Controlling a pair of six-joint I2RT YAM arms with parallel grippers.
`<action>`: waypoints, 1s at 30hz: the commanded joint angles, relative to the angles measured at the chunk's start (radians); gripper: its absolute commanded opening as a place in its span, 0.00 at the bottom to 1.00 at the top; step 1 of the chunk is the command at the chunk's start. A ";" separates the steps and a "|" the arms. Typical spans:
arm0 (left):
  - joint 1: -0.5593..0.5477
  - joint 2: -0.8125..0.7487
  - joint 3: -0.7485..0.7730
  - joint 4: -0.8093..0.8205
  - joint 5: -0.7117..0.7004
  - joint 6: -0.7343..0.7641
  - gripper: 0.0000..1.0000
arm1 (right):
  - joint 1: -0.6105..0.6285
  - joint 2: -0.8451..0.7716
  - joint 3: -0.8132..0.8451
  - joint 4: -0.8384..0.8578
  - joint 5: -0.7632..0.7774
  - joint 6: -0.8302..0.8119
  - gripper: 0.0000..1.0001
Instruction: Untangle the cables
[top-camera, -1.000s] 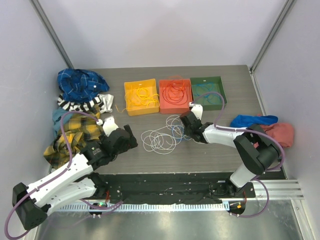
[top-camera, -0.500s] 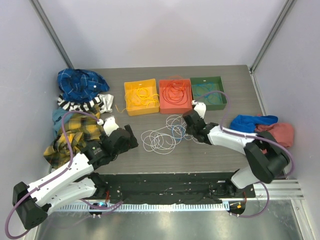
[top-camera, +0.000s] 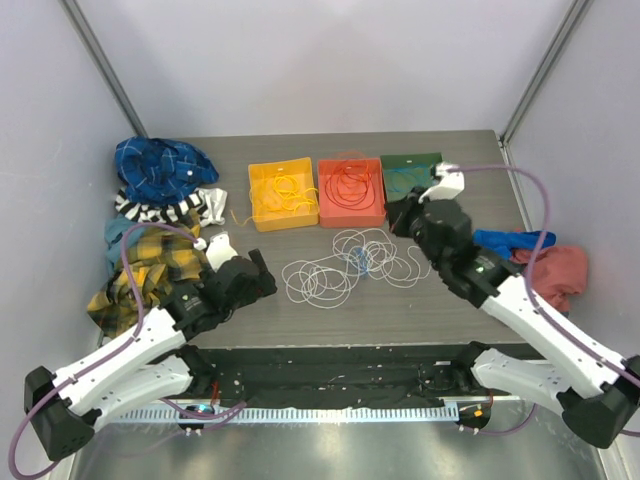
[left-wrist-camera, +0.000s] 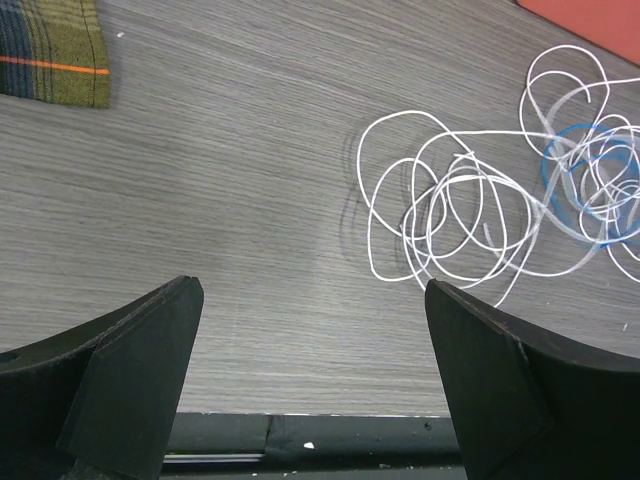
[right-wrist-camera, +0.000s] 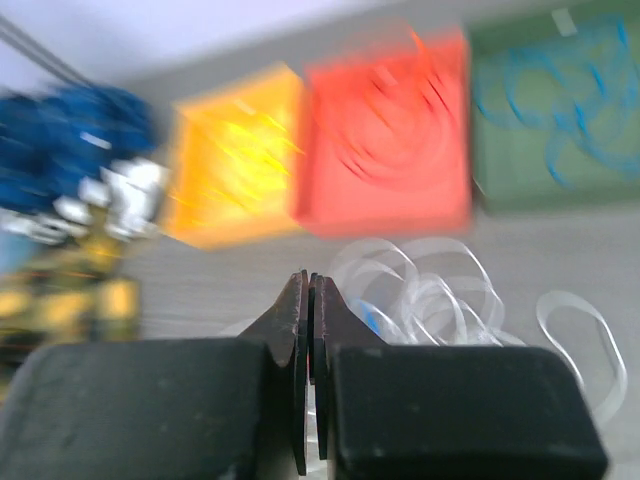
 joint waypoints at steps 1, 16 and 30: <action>0.003 -0.020 0.013 0.036 -0.011 -0.001 1.00 | 0.008 -0.040 0.271 0.041 -0.161 -0.076 0.01; 0.003 -0.091 0.005 0.039 -0.005 -0.026 1.00 | 0.057 -0.075 0.211 -0.098 -0.246 0.006 0.39; 0.003 -0.017 -0.039 0.079 0.052 -0.037 1.00 | 0.043 0.049 -0.239 0.036 -0.034 0.137 0.50</action>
